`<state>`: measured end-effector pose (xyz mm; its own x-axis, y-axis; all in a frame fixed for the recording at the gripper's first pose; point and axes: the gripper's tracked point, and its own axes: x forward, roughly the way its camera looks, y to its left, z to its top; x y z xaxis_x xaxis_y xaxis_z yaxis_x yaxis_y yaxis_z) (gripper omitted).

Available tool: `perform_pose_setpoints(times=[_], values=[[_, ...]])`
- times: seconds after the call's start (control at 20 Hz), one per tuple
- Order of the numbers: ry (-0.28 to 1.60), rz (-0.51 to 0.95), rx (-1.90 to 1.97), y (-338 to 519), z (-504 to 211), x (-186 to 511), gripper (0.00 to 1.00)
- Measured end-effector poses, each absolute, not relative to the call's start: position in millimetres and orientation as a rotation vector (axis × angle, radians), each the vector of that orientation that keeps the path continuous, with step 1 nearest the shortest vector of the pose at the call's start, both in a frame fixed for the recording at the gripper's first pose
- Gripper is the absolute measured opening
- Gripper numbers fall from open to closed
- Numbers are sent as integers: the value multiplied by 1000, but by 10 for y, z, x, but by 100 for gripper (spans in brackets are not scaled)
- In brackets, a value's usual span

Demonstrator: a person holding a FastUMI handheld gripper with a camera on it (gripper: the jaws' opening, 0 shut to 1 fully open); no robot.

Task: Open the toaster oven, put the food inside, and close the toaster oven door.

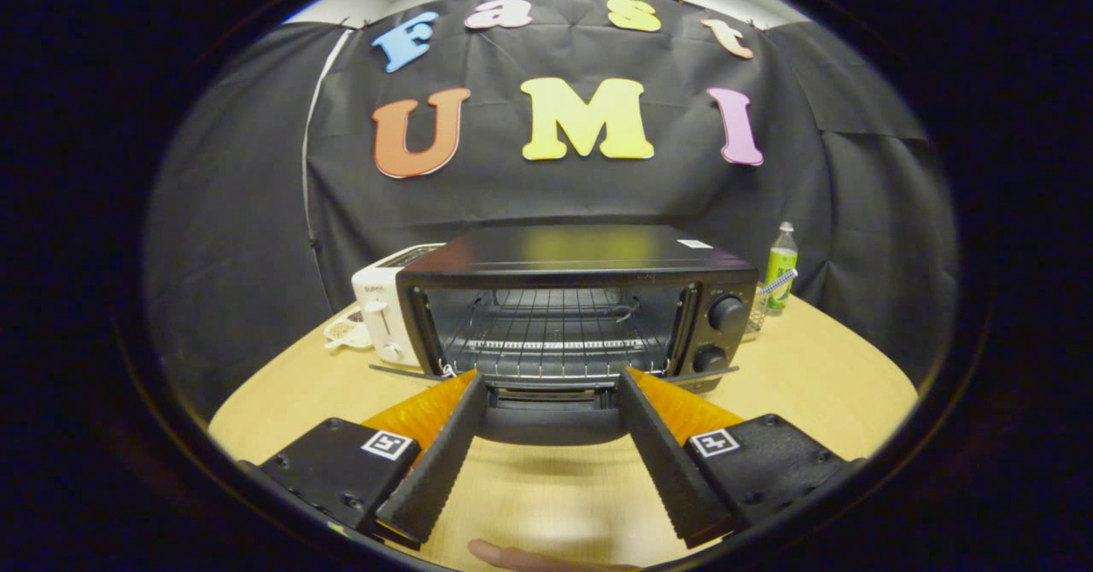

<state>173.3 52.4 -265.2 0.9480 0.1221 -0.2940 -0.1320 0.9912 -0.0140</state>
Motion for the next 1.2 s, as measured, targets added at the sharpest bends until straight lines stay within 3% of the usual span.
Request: perform_pose_setpoints(times=[0.4, 0.6, 0.75, 0.9, 1.2], values=[[273, 103, -71, 492, -3029, 1503, 100], [342, 96, -75, 475, -3252, 1428, 100], [510, 76, -83, 438, -3675, 1324, 100], [487, 87, -81, 422, -3686, 1334, 100], [703, 286, 195, 680, -3801, 937, 100]])
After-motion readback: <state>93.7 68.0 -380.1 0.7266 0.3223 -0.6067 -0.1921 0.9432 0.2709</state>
